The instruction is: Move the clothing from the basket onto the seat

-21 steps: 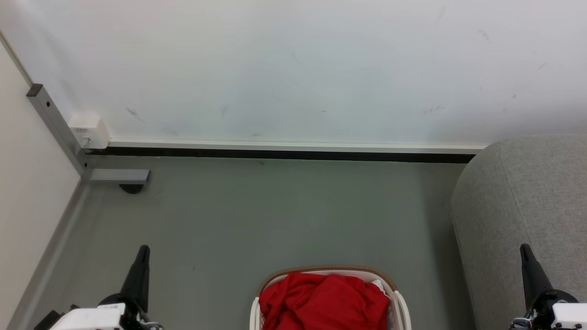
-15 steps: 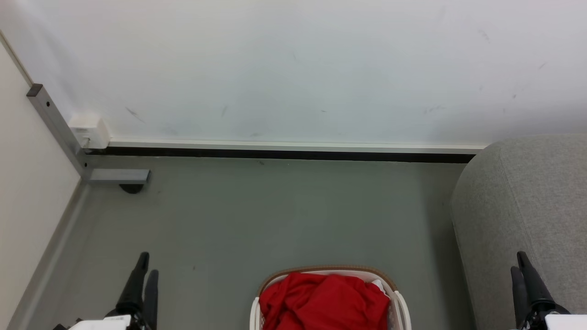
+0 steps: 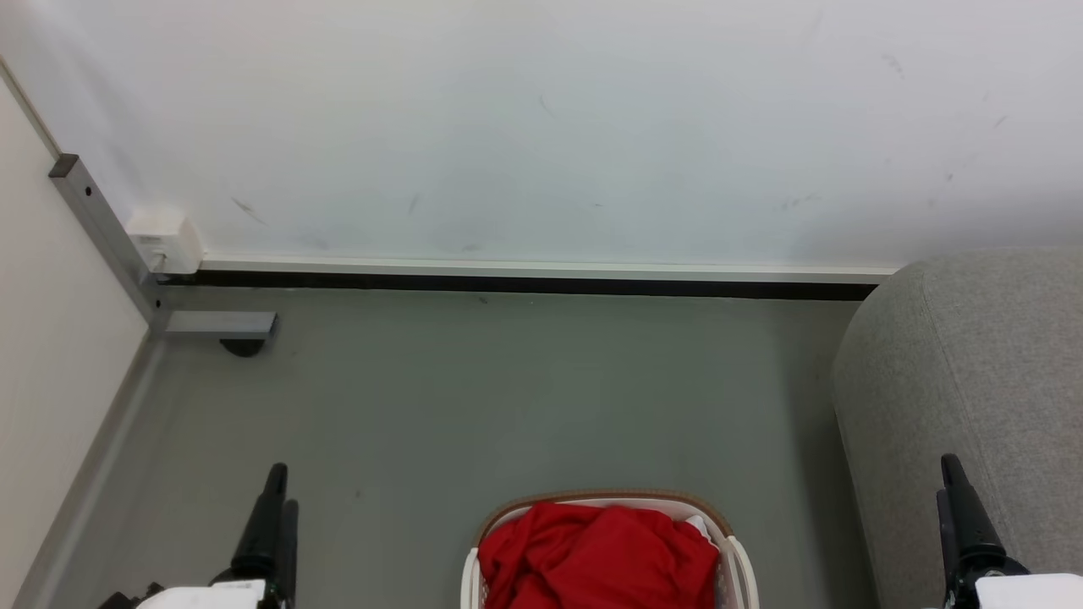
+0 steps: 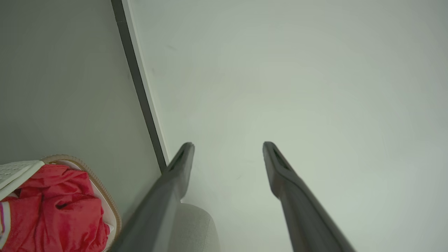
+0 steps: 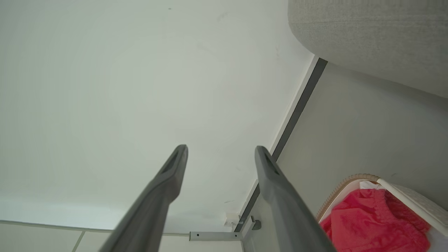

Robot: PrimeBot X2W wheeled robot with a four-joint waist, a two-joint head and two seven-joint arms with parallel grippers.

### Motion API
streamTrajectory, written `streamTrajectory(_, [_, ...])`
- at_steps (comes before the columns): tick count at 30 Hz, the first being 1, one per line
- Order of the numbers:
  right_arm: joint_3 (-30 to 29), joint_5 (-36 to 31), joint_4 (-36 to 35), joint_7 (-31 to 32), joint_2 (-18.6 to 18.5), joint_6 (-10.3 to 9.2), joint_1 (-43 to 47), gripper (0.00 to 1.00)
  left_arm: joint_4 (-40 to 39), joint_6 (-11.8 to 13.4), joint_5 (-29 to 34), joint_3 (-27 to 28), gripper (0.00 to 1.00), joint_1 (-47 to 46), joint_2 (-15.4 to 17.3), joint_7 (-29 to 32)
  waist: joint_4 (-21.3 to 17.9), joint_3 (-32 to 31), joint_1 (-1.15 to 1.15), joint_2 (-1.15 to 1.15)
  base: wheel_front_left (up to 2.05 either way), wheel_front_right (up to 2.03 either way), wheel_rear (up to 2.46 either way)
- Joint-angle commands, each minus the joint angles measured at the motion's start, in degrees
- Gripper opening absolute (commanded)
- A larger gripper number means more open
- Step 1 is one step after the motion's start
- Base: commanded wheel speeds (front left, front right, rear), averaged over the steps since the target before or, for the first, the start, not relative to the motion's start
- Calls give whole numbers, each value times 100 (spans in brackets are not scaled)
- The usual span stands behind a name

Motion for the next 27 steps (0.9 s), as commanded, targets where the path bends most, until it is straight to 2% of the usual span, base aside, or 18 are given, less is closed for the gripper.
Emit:
streamTrajectory(1, [46,-254,-120,-74,-85,-2,-127,100,-120,23,189,-20,100,-84,35,-71,1,1,0,0,0,0,0])
streamTrajectory(27, [338,-3195,-508,-650,-135,-4,-81,100,-493,562,2673,-518,100,9,52,-642,7,25,0,0,0,0,0])
